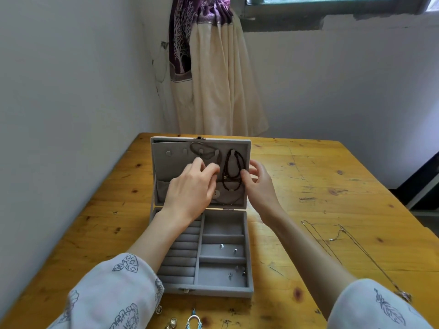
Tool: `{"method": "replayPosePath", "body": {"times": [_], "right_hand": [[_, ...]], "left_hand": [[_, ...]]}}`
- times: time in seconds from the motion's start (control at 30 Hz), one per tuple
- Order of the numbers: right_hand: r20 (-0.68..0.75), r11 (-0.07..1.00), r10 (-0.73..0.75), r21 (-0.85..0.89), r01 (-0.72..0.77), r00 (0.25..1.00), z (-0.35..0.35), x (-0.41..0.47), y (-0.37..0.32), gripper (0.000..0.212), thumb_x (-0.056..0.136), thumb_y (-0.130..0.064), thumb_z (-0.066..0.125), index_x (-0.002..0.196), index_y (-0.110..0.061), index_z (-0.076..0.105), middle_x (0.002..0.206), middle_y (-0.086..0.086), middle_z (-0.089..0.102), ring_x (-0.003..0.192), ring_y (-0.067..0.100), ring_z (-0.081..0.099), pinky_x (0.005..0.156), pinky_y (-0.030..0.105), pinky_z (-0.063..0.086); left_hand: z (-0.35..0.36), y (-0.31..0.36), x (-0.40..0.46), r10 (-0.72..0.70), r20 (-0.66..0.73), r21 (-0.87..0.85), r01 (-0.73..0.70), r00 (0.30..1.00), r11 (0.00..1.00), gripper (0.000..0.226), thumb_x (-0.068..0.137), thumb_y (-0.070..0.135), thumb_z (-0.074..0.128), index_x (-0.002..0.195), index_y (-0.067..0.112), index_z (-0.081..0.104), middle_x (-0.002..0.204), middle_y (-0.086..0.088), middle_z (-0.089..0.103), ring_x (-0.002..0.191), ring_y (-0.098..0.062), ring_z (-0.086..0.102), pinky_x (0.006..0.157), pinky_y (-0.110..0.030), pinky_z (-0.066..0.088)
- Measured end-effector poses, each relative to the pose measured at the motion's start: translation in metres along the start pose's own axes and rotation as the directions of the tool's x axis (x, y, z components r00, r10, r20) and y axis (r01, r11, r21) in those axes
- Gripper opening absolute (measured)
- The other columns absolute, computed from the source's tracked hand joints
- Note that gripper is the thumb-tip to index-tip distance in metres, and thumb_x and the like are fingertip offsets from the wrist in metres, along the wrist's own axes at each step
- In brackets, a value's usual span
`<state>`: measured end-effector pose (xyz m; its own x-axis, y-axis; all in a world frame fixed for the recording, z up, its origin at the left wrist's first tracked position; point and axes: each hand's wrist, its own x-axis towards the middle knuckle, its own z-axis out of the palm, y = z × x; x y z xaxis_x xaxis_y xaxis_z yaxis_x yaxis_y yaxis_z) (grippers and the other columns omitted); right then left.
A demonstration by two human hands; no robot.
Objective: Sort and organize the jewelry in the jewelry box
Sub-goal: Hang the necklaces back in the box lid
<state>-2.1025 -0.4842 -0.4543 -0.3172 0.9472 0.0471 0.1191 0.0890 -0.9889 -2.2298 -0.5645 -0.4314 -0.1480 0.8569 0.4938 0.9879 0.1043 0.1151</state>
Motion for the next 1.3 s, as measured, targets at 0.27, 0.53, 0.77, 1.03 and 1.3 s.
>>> {"method": "replayPosePath", "body": {"times": [0.27,0.53,0.77,1.03,1.3], "right_hand": [[-0.201,0.837,-0.427,-0.457,0.301,0.882,0.010,-0.015,-0.005,0.012,0.091,-0.018,0.053,0.099,-0.011,0.059,0.092,0.000,0.055,0.084,0.015,0.052,0.068,0.016,0.037],[-0.031,0.826,-0.318,-0.501,0.260,0.948,0.032,-0.005,-0.013,0.025,0.094,-0.028,0.049,0.109,-0.014,0.064,0.095,0.004,0.070,0.088,0.019,0.063,0.079,0.033,0.052],[-0.046,0.859,-0.230,-0.480,0.180,0.972,0.043,0.000,-0.011,0.029,0.094,-0.030,0.049,0.113,-0.013,0.063,0.091,0.005,0.070,0.089,0.020,0.064,0.081,0.037,0.052],[-0.015,0.854,-0.159,-0.504,0.130,0.987,0.049,0.002,0.002,0.027,0.092,-0.033,0.051,0.104,-0.016,0.068,0.095,0.004,0.072,0.092,0.022,0.064,0.082,0.036,0.051],[-0.005,0.833,-0.201,-0.527,0.168,0.980,0.051,-0.010,0.013,0.030,0.091,-0.030,0.054,0.117,-0.015,0.053,0.102,0.005,0.067,0.095,0.022,0.062,0.080,0.036,0.051]], "left_hand": [[-0.001,-0.007,0.019,-0.122,-0.292,0.098,0.156,0.949,0.983,0.033,0.078,0.006,0.069,0.110,0.009,0.060,0.087,-0.013,0.054,0.077,-0.028,0.055,0.048,-0.029,0.047],[-0.005,-0.011,0.026,-0.252,-0.319,-0.011,0.262,0.914,0.965,0.026,0.085,0.022,0.064,0.105,0.006,0.059,0.098,-0.015,0.055,0.089,-0.029,0.055,0.055,-0.027,0.041],[0.001,-0.008,0.040,-0.450,-0.224,-0.202,0.410,0.865,0.889,0.028,0.091,0.031,0.054,0.112,0.013,0.057,0.116,-0.006,0.053,0.109,-0.020,0.047,0.069,-0.022,0.035],[0.010,-0.008,0.049,-0.453,-0.109,-0.132,0.439,0.885,0.889,0.018,0.091,0.024,0.053,0.101,0.012,0.062,0.112,-0.006,0.055,0.107,-0.021,0.049,0.068,-0.026,0.036],[0.020,-0.011,0.021,-0.410,-0.066,-0.440,0.343,0.910,0.830,0.004,0.088,0.008,0.056,0.085,0.008,0.054,0.079,-0.004,0.057,0.071,-0.011,0.051,0.054,-0.009,0.033]]}}
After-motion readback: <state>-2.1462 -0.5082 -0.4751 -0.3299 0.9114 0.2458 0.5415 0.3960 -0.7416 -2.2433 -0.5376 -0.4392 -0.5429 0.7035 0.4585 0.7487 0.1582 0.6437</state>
